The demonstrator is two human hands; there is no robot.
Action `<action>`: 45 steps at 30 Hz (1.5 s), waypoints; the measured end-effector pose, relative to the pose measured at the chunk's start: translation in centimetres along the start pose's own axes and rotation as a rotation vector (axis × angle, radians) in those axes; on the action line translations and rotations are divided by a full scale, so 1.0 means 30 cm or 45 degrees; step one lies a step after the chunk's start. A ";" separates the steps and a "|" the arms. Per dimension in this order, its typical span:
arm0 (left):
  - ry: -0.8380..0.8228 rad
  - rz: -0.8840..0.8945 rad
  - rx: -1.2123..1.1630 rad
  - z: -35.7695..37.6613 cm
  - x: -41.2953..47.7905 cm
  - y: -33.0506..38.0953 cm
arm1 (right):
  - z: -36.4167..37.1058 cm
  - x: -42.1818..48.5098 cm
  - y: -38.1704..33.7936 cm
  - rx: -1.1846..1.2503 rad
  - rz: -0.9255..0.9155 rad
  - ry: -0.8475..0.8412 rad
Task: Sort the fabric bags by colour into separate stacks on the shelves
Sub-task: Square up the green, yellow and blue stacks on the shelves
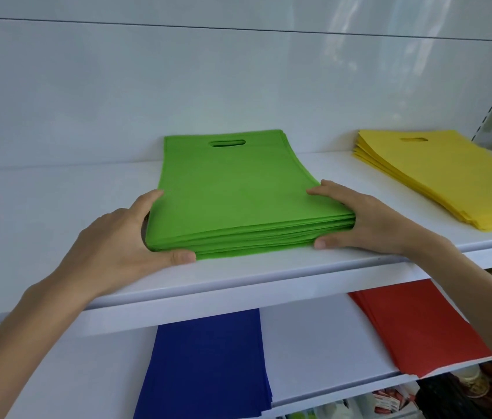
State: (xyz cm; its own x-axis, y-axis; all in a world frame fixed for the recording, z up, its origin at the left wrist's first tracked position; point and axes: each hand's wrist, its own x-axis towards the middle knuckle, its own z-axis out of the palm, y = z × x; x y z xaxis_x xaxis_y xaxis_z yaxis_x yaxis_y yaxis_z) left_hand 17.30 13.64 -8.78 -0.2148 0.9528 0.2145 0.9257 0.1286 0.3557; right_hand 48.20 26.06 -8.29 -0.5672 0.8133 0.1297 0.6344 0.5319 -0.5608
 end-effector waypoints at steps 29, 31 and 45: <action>-0.252 -0.044 -1.536 -0.048 0.048 0.083 | 0.034 0.029 -0.034 0.957 0.301 0.033; -0.280 -0.029 -1.448 -0.013 0.072 0.036 | 0.039 0.031 -0.032 0.869 0.312 0.110; -0.120 -0.055 -1.169 0.011 0.288 0.012 | -0.037 0.206 -0.015 0.562 0.310 0.163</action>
State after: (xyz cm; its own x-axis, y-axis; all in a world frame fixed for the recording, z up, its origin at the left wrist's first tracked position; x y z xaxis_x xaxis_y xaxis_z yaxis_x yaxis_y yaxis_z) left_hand 15.89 22.02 -7.09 -0.1801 0.9759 0.1235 0.2984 -0.0654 0.9522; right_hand 44.99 31.10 -6.31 -0.3444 0.9381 0.0360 0.4425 0.1960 -0.8751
